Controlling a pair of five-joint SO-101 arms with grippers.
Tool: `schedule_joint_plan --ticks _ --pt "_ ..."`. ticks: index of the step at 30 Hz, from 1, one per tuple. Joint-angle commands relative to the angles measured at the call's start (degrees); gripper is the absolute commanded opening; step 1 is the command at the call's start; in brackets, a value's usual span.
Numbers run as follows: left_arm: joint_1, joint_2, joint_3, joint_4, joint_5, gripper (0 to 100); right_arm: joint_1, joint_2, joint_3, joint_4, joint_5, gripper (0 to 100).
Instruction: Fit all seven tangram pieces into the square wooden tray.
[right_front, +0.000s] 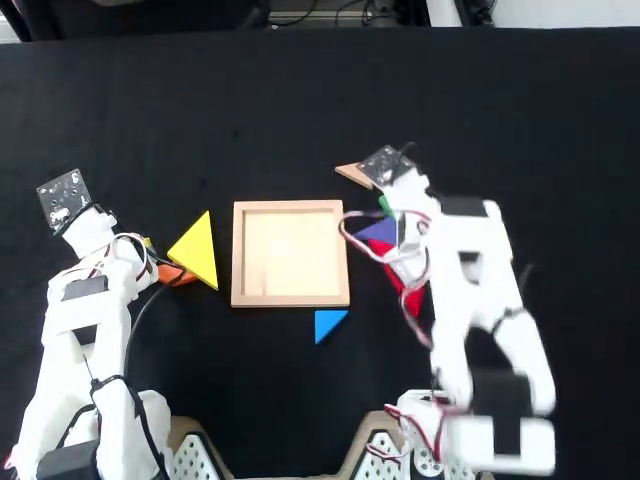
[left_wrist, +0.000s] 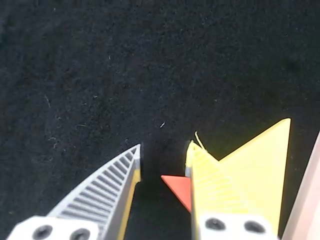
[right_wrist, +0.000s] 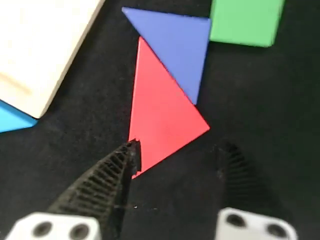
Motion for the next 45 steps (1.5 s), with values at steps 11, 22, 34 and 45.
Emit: schedule_joint_plan --ticks 11,22,34,45 --pt "0.7 -0.2 0.0 -3.3 0.1 16 -1.1 17.5 -15.4 4.0 -0.6 33.5" --pt "0.7 -0.2 0.0 -3.3 0.1 15 -2.2 14.7 -15.2 6.3 -3.6 33.4" --pt "0.7 -0.2 0.1 -3.3 0.1 15 -9.7 2.9 -4.4 5.5 -3.2 33.7" --pt "0.7 -0.2 0.0 -3.3 0.1 16 -2.0 9.0 -4.7 0.3 0.0 33.7"
